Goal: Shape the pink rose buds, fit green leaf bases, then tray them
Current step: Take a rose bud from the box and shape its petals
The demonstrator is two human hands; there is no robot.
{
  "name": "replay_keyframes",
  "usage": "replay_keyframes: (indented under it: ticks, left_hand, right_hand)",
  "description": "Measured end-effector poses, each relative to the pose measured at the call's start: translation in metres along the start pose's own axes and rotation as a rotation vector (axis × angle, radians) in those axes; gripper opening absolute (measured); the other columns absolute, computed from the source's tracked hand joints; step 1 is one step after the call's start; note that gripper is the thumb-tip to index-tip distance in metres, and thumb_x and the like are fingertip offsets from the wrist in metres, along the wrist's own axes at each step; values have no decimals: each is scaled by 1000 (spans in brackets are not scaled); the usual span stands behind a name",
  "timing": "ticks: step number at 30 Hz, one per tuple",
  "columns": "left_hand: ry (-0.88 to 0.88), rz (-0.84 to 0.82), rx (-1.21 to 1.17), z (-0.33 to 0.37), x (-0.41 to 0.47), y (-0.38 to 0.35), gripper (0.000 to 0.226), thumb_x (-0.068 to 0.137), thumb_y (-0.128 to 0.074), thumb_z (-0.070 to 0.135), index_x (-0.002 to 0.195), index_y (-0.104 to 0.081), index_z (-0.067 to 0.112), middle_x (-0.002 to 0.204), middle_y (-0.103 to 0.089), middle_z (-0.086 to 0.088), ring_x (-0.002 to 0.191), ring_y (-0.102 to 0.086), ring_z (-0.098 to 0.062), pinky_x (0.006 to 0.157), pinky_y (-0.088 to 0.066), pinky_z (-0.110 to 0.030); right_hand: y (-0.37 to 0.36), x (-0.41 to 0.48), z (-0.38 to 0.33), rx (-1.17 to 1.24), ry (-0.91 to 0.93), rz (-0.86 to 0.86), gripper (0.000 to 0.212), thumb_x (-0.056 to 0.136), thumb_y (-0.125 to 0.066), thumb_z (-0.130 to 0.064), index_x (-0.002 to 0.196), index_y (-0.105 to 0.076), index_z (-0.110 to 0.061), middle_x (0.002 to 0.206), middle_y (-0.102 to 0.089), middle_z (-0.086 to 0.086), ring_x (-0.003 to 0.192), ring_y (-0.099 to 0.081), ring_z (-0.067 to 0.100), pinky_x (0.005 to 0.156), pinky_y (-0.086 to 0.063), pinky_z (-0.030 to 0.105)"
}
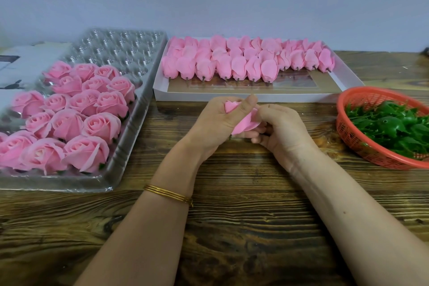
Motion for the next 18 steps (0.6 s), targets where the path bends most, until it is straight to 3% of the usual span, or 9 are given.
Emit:
replay_keyframes:
  ticks: [3, 5, 8, 11, 13, 18]
  left_hand:
    - [-11, 37, 7, 1, 1, 0, 43, 94, -56, 33, 100, -69, -7, 77, -69, -13, 63, -65, -18, 56, -51, -23]
    - [-20, 59, 15, 2, 1, 0, 43, 88, -58, 40, 96, -72, 0, 80, -68, -18, 67, -63, -24, 62, -48, -31]
    - [-10, 102, 25, 2, 0, 4, 38, 92, -57, 41, 88, -75, 8, 76, -70, -14, 65, -65, -20, 59, -47, -29]
    - [11, 163, -22, 2, 1, 6, 47, 98, -54, 35, 95, -69, -10, 69, -68, -11, 60, -66, -16, 55, -52, -21]
    - [14, 187, -75, 3, 1, 6, 46, 100, -52, 33, 97, -65, -11, 65, -61, -9, 57, -62, -13, 55, -51, -19]
    - [69, 214, -193, 4, 1, 6, 33, 100, -51, 36, 90, -63, 6, 62, -58, 0, 55, -57, -10, 57, -50, -20]
  right_hand:
    - [0, -1, -1, -5, 0, 28, 22, 80, -56, 6, 100, -63, 12, 68, -62, 12, 52, -52, 14, 49, -43, 24]
    - [-2, -3, -1, 10, -1, 30, 23, 79, -57, 6, 101, -65, 9, 71, -64, 12, 53, -52, 13, 51, -41, 24]
    - [-5, -6, -3, 52, -1, -2, 26, 71, -61, -11, 91, -72, 1, 62, -57, 4, 52, -51, 10, 54, -37, 24]
    - [-5, -5, -3, 109, -7, -25, 22, 80, -55, -19, 73, -75, -15, 57, -56, -3, 58, -51, 11, 55, -39, 23]
    - [-6, -5, -3, 122, -8, -39, 28, 87, -47, -16, 79, -73, -13, 60, -58, -3, 61, -52, 11, 58, -39, 23]
    - [-10, -6, -2, 148, -7, -89, 26, 87, -40, -7, 87, -65, -4, 70, -60, 2, 65, -52, 12, 58, -40, 23]
Point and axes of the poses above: each hand's wrist, its own x-axis towards the middle knuckle, its own y-axis out of the back of the hand, z = x × y, the point moved 4 cm from there along x, towards the middle knuckle
